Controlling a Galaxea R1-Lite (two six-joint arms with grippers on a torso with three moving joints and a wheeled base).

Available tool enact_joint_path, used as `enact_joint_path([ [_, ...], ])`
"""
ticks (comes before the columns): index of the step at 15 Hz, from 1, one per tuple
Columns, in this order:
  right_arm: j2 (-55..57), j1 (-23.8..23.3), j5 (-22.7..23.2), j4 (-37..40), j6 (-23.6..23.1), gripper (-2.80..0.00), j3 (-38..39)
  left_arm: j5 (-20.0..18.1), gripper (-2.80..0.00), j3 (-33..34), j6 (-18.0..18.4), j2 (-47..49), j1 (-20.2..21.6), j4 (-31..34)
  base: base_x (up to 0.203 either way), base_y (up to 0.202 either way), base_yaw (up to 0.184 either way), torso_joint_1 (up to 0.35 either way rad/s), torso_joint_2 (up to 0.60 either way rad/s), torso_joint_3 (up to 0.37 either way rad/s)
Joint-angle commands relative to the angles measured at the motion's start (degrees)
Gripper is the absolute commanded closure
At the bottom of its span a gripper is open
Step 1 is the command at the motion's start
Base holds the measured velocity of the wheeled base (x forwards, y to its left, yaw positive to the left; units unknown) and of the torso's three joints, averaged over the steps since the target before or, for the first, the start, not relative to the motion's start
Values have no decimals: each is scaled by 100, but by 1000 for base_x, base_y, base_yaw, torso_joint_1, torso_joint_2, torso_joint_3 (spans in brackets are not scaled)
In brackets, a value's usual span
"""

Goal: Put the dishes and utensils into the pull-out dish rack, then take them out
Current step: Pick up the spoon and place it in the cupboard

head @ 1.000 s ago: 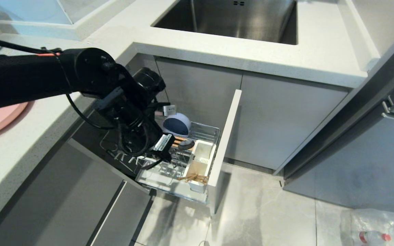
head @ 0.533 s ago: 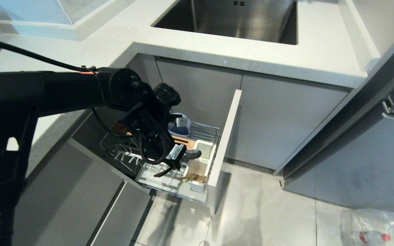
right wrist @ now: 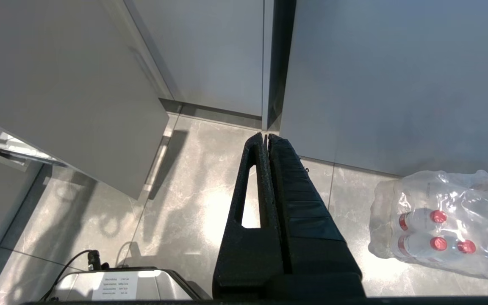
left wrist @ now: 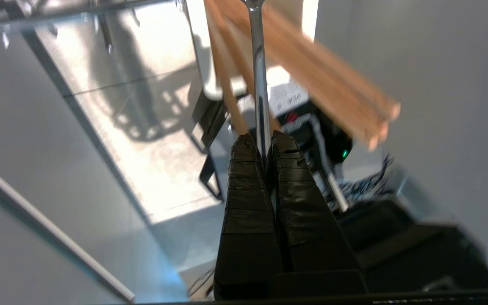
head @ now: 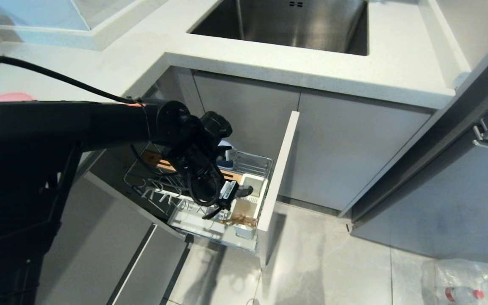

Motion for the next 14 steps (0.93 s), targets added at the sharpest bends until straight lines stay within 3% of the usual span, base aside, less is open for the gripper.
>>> enact_joint_path([
  [1,9,0,0,-2,1,0,0,-6,0,-3,-72,123,1,-119,0,0,0,0,0,0],
  [14,9,0,0,-2,1,0,0,-43,0,-105,-139,518,4,-713,0,0,0,0,0,0],
])
